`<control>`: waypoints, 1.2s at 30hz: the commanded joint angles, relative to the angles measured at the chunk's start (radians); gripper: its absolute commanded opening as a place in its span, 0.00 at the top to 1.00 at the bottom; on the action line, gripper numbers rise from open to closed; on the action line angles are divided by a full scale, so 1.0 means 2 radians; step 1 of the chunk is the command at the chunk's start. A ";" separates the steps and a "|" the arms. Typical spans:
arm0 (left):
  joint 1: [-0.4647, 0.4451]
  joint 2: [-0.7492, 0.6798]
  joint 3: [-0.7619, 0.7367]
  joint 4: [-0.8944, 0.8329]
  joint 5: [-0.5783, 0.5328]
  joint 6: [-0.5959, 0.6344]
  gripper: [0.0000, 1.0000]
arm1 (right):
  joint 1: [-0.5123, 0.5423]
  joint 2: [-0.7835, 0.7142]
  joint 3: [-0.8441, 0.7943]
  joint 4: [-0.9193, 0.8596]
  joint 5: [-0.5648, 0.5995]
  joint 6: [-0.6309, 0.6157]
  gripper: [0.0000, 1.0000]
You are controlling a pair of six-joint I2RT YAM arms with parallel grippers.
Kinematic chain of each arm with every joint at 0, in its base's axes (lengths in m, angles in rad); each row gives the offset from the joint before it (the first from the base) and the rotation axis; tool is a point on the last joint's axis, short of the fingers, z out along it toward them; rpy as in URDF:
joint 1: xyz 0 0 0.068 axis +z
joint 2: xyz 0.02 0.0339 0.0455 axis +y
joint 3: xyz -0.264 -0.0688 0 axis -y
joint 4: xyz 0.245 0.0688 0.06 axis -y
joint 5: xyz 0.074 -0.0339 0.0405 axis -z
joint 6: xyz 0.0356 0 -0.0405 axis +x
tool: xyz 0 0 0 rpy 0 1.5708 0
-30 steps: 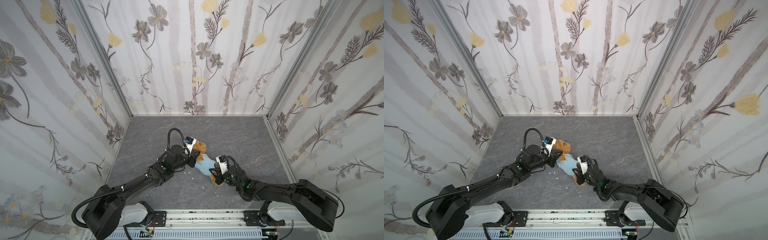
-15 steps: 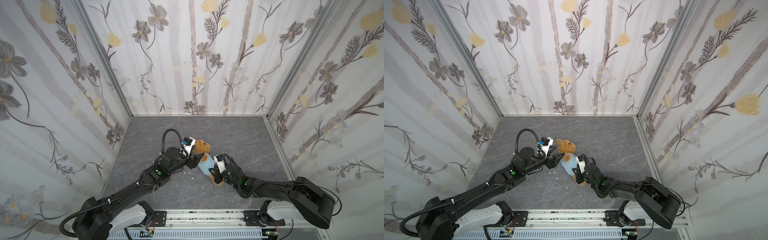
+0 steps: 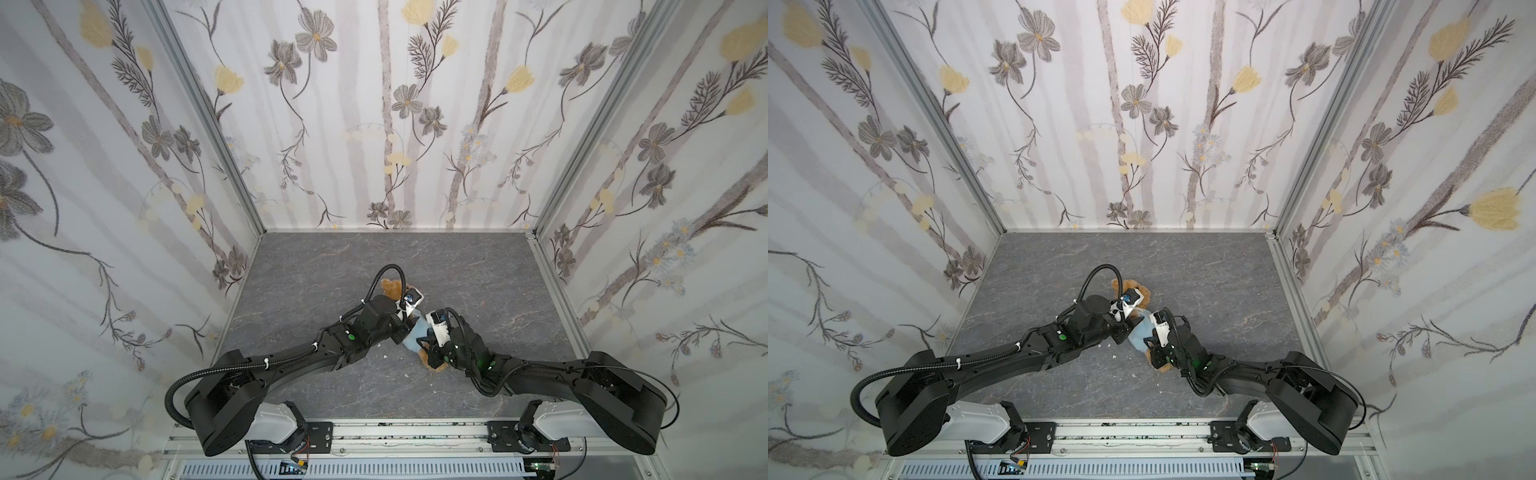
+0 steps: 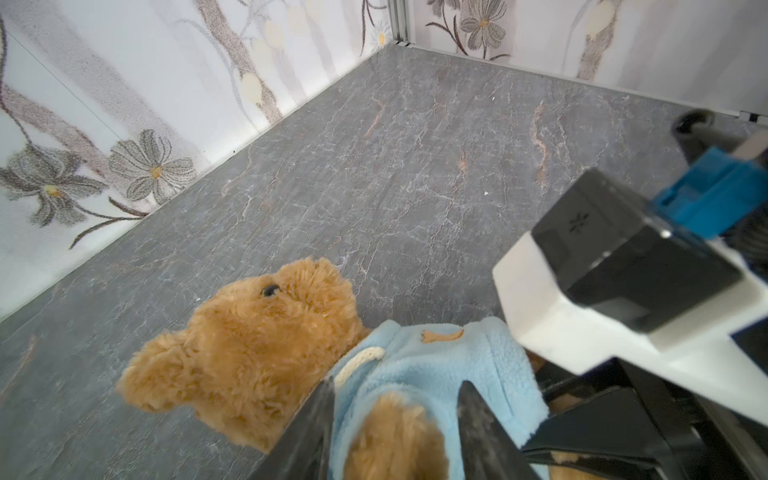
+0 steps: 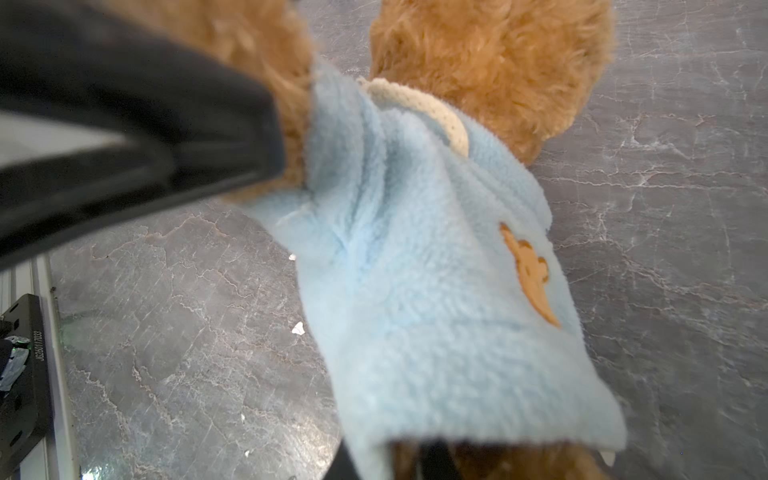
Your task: Dress the teddy bear
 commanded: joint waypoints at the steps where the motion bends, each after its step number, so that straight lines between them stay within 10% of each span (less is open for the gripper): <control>1: -0.001 -0.003 -0.006 0.009 -0.016 0.006 0.65 | 0.000 0.003 0.001 0.011 0.002 -0.002 1.00; 11: 0.001 -0.013 -0.021 0.013 -0.001 -0.007 0.75 | 0.000 0.003 -0.001 0.017 0.008 -0.001 1.00; 15: 0.003 -0.013 -0.022 0.020 0.010 -0.026 0.99 | 0.000 0.005 -0.001 0.017 0.014 0.000 1.00; 28: 0.091 -0.087 -0.069 0.094 0.071 -0.226 1.00 | 0.003 0.023 0.007 -0.080 0.101 0.028 1.00; 36: 0.082 -0.085 -0.068 0.077 0.081 -0.246 1.00 | 0.009 -0.074 0.034 -0.077 0.082 -0.104 0.57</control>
